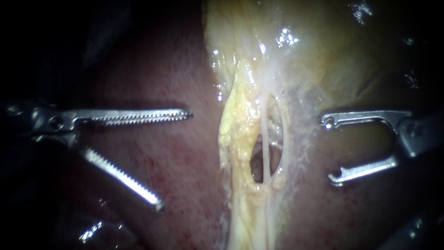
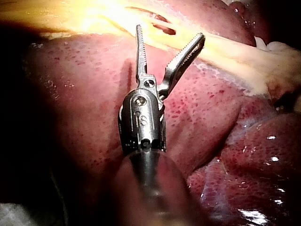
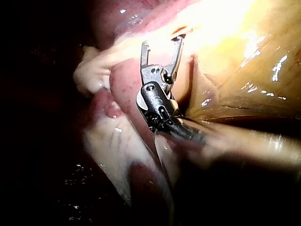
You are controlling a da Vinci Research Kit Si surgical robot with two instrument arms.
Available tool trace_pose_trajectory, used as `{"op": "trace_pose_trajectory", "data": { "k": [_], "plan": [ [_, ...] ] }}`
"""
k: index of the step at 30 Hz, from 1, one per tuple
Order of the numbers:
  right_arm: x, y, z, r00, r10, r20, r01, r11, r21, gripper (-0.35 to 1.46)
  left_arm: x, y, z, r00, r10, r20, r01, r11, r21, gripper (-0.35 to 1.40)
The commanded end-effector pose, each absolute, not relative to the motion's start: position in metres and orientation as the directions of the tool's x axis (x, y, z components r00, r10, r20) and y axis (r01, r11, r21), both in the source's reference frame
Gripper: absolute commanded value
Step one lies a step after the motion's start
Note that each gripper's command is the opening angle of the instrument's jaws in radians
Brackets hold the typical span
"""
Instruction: Grabbing gallbladder
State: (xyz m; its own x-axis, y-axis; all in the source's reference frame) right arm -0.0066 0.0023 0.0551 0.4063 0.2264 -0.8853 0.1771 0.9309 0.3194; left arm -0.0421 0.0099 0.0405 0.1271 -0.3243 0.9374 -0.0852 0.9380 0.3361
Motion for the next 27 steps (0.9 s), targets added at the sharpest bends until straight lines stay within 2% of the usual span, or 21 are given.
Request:
{"op": "trace_pose_trajectory", "data": {
  "k": [1, 4, 7, 12, 17, 27],
  "plan": [
    [-0.0066, 0.0023, 0.0551, 0.406, 0.226, -0.885, 0.177, 0.931, 0.319, 0.59, -0.042, 0.01, 0.0405, 0.127, -0.325, 0.937, -0.084, 0.938, 0.337, 1.01],
    [-0.0066, 0.0023, 0.0551, 0.406, 0.226, -0.885, 0.177, 0.931, 0.319, 0.59, -0.0419, 0.0101, 0.0402, 0.127, -0.326, 0.937, -0.08, 0.938, 0.337, 1.04],
    [-0.0066, 0.0023, 0.0551, 0.406, 0.226, -0.885, 0.177, 0.931, 0.319, 0.59, -0.0417, 0.0106, 0.0394, 0.137, -0.357, 0.924, -0.023, 0.932, 0.363, 1.08],
    [-0.0067, 0.0023, 0.0551, 0.406, 0.226, -0.885, 0.177, 0.931, 0.319, 0.59, -0.0415, 0.0119, 0.0376, 0.189, -0.443, 0.876, 0.093, 0.896, 0.433, 0.93],
    [-0.0067, 0.0023, 0.0551, 0.406, 0.226, -0.885, 0.177, 0.931, 0.319, 0.59, -0.0425, 0.0129, 0.0374, 0.244, -0.507, 0.827, 0.157, 0.862, 0.482, 0.77],
    [-0.0068, 0.0023, 0.0551, 0.406, 0.226, -0.885, 0.177, 0.931, 0.319, 0.59, -0.0463, 0.0139, 0.0397, 0.25, -0.562, 0.788, 0.227, 0.825, 0.517, 0.57]
  ]
}}
